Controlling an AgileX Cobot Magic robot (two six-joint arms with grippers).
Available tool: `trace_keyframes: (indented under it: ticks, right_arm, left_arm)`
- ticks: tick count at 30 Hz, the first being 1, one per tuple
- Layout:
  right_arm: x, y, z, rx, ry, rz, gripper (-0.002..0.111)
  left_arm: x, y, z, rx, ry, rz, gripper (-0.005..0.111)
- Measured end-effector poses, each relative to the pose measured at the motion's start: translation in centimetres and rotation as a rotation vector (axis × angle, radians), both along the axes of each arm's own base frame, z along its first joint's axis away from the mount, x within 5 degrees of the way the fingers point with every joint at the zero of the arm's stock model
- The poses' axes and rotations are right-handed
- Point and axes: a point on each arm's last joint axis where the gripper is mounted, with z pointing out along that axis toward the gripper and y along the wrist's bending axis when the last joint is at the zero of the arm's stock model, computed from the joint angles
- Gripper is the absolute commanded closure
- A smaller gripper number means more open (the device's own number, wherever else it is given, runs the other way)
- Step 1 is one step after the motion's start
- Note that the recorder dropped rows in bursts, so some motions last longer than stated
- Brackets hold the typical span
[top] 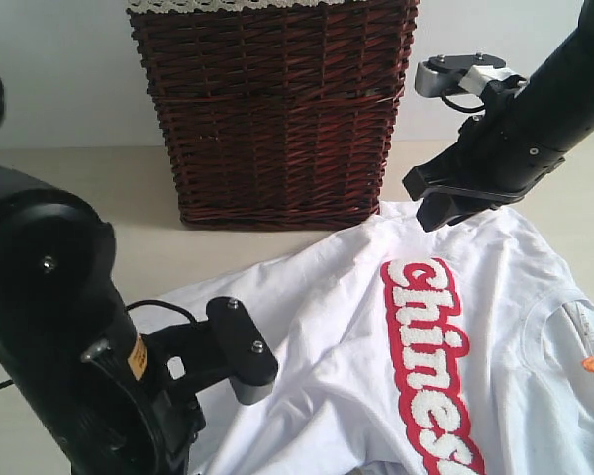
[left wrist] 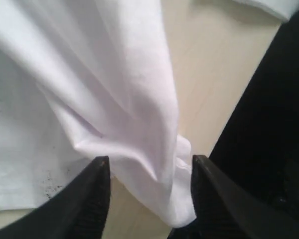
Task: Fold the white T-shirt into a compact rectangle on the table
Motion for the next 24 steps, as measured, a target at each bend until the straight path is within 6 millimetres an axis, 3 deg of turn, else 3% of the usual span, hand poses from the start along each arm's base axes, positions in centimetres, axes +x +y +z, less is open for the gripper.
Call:
trace_keyframes:
  ticks: [5, 7, 8, 9, 12, 15, 20, 23, 24]
  right_arm:
    - [0.0, 0.0, 0.0, 0.000, 0.000, 0.000, 0.076]
    - [0.0, 0.0, 0.0, 0.000, 0.000, 0.000, 0.076]
    - [0.0, 0.0, 0.0, 0.000, 0.000, 0.000, 0.076]
    - [0.0, 0.0, 0.0, 0.000, 0.000, 0.000, 0.076]
    - [0.0, 0.0, 0.0, 0.000, 0.000, 0.000, 0.076]
    - [0.0, 0.0, 0.0, 0.000, 0.000, 0.000, 0.076]
    - [0.0, 0.0, 0.0, 0.000, -0.001, 0.002, 0.088]
    - [0.0, 0.0, 0.0, 0.000, -0.001, 0.002, 0.107]
    - [0.0, 0.0, 0.0, 0.000, -0.001, 0.002, 0.108]
  left_arm:
    - [-0.1, 0.7, 2.6, -0.082, -0.122, -0.014, 0.064]
    - [1.6, 1.8, 3.1, -0.042, -0.254, 0.125, 0.076]
    - [2.3, 2.2, 3.1, -0.026, -0.296, 0.175, 0.098]
    - [4.2, 3.1, 2.6, 0.026, -0.368, 0.288, 0.106]
    - [7.4, 4.5, 0.1, 0.108, -0.378, 0.444, 0.107]
    - [10.3, 5.6, -4.4, 0.171, -0.325, 0.536, 0.107]
    - [12.2, 7.2, -8.2, 0.224, -0.272, 0.601, 0.107]
    - [13.6, 8.7, -8.6, 0.217, -0.274, 0.664, 0.107]
    - [14.2, 9.3, -8.7, 0.211, -0.278, 0.691, 0.107]
